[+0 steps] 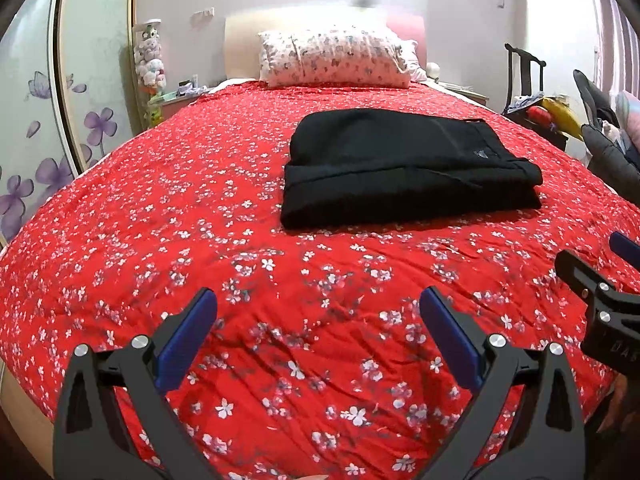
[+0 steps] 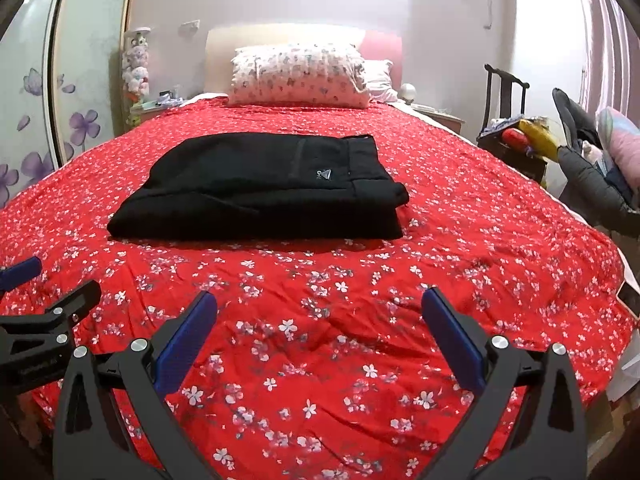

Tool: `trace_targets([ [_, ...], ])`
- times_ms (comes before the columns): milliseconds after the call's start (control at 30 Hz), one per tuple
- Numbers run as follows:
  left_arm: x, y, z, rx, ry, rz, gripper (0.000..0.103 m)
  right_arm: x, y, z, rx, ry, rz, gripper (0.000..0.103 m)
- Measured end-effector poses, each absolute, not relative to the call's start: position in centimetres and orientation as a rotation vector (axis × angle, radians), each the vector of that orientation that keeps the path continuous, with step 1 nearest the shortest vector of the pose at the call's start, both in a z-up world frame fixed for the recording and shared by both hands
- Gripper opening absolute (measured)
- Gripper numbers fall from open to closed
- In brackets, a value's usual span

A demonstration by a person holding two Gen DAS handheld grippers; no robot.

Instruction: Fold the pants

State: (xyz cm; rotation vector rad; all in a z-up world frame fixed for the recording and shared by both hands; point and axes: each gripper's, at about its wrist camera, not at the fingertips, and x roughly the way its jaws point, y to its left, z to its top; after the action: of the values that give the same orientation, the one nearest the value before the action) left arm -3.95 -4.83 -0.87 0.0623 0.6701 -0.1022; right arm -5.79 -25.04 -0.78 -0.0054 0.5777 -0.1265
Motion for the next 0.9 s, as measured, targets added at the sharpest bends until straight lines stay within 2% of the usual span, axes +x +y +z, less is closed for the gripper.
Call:
trace_targets([
  [900,-4.3,-7.1,-1.7,0.133,0.684,-0.176,0.101,-5.3,-26.0,-1.3,0.011,0.602,-0.140,0.102],
])
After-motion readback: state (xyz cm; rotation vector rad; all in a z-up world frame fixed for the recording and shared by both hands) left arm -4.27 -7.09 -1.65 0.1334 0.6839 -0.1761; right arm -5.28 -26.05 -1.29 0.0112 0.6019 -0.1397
